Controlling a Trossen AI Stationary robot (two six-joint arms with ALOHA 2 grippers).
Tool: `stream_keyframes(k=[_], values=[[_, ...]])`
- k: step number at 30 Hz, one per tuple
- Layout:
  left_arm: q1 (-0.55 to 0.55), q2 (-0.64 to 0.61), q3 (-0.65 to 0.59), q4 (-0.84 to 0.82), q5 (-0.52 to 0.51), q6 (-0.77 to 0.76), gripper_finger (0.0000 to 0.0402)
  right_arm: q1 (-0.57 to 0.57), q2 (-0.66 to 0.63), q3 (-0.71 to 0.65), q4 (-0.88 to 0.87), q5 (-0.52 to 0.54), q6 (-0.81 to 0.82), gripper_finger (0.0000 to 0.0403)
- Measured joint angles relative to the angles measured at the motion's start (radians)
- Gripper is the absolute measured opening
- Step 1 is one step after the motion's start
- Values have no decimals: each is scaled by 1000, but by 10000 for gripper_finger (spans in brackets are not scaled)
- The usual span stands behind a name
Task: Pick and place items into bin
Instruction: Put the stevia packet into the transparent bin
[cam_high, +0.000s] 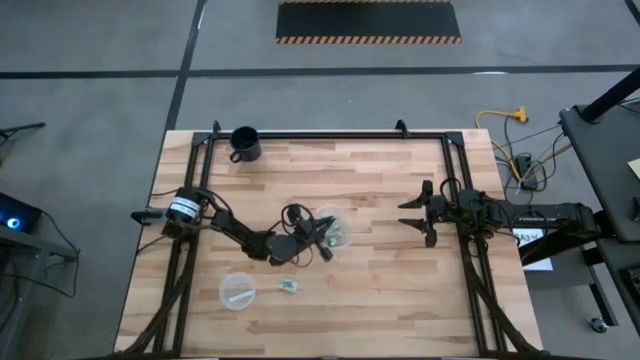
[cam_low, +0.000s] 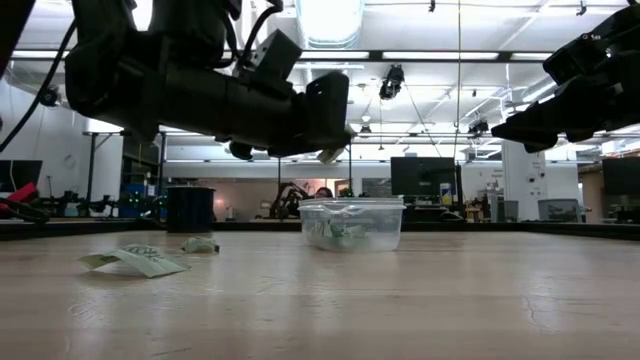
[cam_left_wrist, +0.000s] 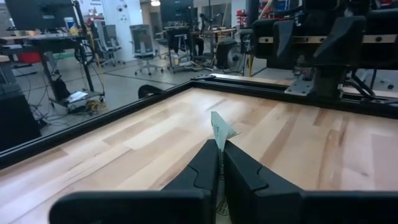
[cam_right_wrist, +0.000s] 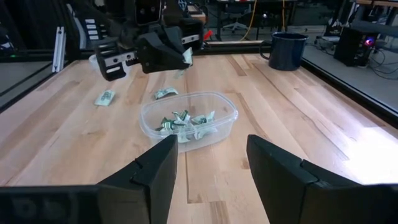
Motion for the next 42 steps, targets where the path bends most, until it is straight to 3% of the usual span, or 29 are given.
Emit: stream_keyframes(k=[30,42], values=[[6,-1,-6,-2,54,9,3,0,0,0,0,0,0,183],[7,-1,-5,-2,66,10,108,0,0,0,0,0,-1,183]])
